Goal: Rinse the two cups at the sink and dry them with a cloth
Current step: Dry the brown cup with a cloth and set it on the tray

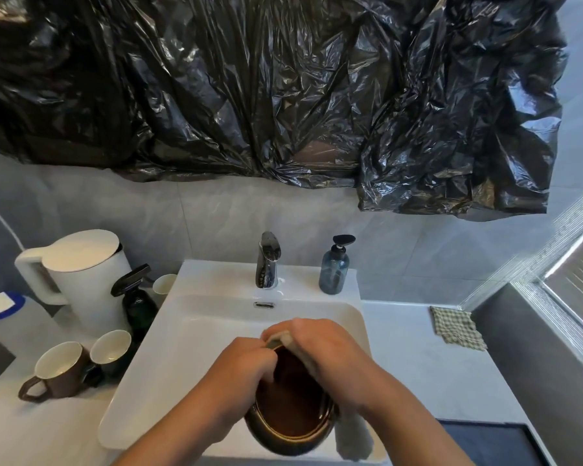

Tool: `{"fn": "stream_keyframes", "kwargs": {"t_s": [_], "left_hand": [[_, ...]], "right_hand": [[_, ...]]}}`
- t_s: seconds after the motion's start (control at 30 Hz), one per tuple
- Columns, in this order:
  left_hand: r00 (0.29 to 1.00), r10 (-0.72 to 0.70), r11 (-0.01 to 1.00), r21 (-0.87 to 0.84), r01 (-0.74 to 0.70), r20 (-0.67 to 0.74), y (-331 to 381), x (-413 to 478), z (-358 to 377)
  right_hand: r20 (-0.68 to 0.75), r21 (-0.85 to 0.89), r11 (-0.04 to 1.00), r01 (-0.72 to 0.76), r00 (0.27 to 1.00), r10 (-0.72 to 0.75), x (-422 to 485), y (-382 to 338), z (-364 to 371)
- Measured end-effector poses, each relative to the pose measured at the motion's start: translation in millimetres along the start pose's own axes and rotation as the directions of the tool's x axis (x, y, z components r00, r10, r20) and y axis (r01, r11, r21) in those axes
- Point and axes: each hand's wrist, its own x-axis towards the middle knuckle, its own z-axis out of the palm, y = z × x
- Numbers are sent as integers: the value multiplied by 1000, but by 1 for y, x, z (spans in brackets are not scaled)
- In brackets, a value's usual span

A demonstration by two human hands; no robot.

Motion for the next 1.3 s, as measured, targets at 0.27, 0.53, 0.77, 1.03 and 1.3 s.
{"fn": "stream_keyframes", "kwargs": {"t_s": [0.27, 0.53, 0.77, 1.03, 1.3], "left_hand": [[983, -160, 708, -705, 53, -87, 2, 1, 30], [924, -162, 773, -626, -99, -347, -8, 17, 33], [886, -234, 842, -539, -21, -399, -52, 31, -31], [840, -345, 824, -563, 58, -419, -100, 46, -120], [883, -329, 853, -507, 125, -335, -112, 100, -187]], "right_hand": [[-570, 634, 754, 171, 762, 307, -1, -2, 46], [-443, 660, 751, 34, 825, 352, -6, -9, 59], [-404, 490, 819, -299, 754, 518, 6, 17, 47], [8, 516, 688, -511, 805, 593, 104, 14, 67], [-203, 450, 845, -289, 888, 412, 234, 19, 98]]}}
